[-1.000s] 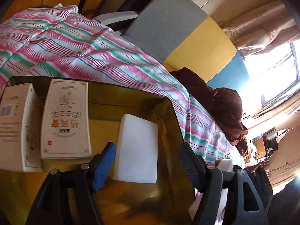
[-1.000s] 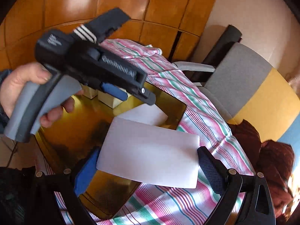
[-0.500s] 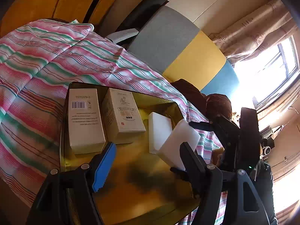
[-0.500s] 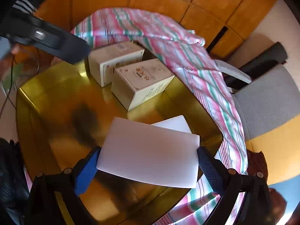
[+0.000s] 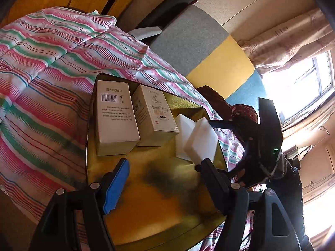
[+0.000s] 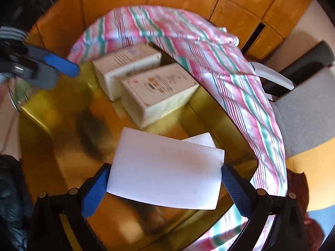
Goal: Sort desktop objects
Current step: 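Lower the right tool's white sponge into the tray beside the other and release, then withdraw both tools from above the gold tray toward the item cluster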
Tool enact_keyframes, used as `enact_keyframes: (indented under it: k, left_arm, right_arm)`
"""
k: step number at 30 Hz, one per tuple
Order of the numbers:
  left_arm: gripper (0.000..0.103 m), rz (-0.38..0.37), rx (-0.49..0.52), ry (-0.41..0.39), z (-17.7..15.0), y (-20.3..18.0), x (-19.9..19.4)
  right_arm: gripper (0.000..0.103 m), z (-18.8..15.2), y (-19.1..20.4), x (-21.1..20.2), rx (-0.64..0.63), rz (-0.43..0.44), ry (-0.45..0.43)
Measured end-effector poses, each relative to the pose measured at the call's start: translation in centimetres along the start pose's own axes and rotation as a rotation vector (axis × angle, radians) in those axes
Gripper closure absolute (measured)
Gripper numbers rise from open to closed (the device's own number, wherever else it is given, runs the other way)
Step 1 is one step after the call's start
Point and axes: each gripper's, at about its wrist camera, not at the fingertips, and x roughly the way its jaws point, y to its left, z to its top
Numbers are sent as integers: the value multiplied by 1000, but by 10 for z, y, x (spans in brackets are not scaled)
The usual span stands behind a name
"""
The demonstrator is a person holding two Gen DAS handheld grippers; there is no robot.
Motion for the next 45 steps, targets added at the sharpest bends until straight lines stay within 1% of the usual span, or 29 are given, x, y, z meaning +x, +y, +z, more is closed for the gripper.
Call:
enact_keyframes:
  k: [2,3,4,6,7,10,13,14,15,18,22,24,27,30,31,33,35,36,37,38,39,40,42,43,44,45]
  left_arm:
    - [31,2,-2,-5,-3,0,-2]
    - [31,1,-5,-6,-4,0,-2]
    - [31,-1,-7,-6,-5,0,-2]
    - [31,-9,-6,-6,-7,-4,-3]
    - [31,-13,-5,-6,-8,-5,-4]
    - [31,-25,-2,-6,-12,-10,-6]
    - [31,-20,9,-2,-17,-8,-10]
    - [31,-15,8,4,-18,-6,-10]
    - [31,-10,7,9,-20,-4,-10]
    - [31,4,10,9,-22,0,-11]
    - [31,1,13,8,-25,-2,-13]
    - [31,-3,17,10,-27,-4,-14]
    - [31,-4,28,10,-30,-7,-17]
    - [31,-4,23,14,-31,-5,-18]
    - [31,-3,19,14,-32,-4,-19]
    - [31,-4,16,11,-32,-3,-20]
    - [31,1,14,11,-32,-4,-21]
    - [31,-1,12,9,-33,-4,-22]
    - [31,-2,11,7,-34,-5,-22]
    - [31,-3,10,6,-34,-5,-22]
    - [31,-4,8,5,-35,-5,-22]
    - [31,-9,5,5,-36,-6,-23]
    - [31,-16,17,1,-39,-7,-24]
    - [31,-8,21,-1,-39,-8,-24]
    - [31,-7,19,-2,-38,-9,-24]
    - [31,-22,16,-5,-38,-10,-25]
  right_arm:
    - [0,-6,1,-11,42,45,-36]
    - [0,-8,1,-14,58,51,-47]
    - [0,-8,2,-12,63,16,-50]
    - [0,-5,2,-7,63,-84,-48]
    - [0,-3,1,-3,68,-102,-51]
    - [0,5,-3,13,76,-98,-18]
    - [0,7,-14,23,133,-25,13]
    - [0,7,-18,22,156,0,10]
    - [0,6,-21,20,172,5,-2]
    - [0,4,-29,11,219,8,-34]
    - [0,7,-33,12,241,-12,-30]
    - [0,11,-30,21,229,-34,24]
    - [0,11,-30,24,251,-21,37]
    - [0,9,-36,19,318,4,-7]
    - [0,8,-38,15,331,0,-28]
    - [0,7,-41,5,368,30,-98]
    - [0,7,-39,3,371,10,-82]
    - [0,7,-37,0,366,-2,-89]
    - [0,7,-38,-3,378,29,-128]
    - [0,6,-39,-1,383,4,-116]
    - [0,6,-39,5,381,-56,-72]
    - [0,5,-38,4,383,-81,-74]
    - [0,3,-34,-8,386,-34,-160]
    - [0,2,-31,-7,366,-61,-140]
    - [0,2,-28,-4,338,-114,-102]
    - [0,1,-28,-6,337,-112,-123]
